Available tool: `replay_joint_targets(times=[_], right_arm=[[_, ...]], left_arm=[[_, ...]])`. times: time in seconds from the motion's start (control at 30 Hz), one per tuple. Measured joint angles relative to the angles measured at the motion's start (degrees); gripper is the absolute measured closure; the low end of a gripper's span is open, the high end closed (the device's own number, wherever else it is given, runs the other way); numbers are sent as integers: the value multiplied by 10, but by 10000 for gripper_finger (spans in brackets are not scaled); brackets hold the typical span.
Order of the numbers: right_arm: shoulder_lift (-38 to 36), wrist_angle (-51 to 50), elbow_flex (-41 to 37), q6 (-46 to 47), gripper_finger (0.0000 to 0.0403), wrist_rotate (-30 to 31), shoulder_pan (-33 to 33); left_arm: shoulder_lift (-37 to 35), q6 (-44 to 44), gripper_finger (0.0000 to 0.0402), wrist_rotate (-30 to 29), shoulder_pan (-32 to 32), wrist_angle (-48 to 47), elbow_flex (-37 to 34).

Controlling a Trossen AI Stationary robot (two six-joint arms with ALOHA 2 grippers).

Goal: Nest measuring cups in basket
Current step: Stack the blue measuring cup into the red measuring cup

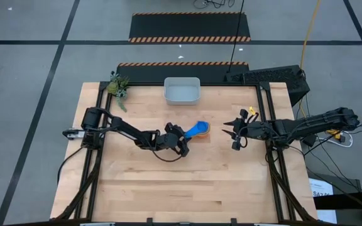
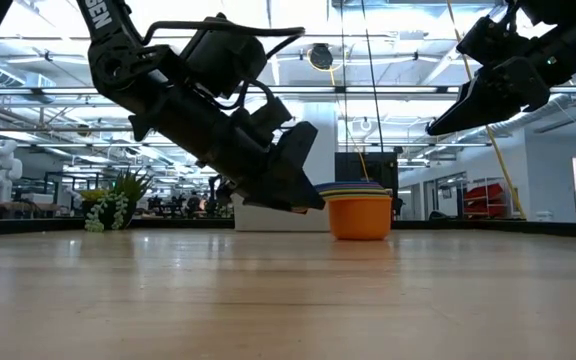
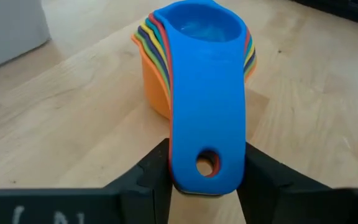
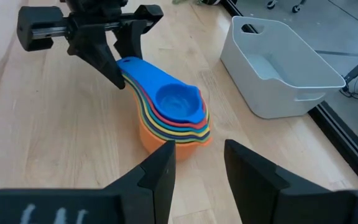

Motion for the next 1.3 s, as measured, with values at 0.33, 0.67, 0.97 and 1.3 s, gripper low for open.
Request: replay_joint_targets(times=[0.33,0.67,0.97,1.3], right_arm=[[0,-1,0,0,273,0,0],[0,2,-7,-5,273,0,0],[0,67,-44,-33,273,2,0],[0,111,-63,-48,273,2,0]], left_arm=[[-6,76,235,21,22,-2,0],[-12,67,227,123,51,-10,0],[-12,77,147,120,51,-1,0],[-12,106,151,119,59,-4,0]])
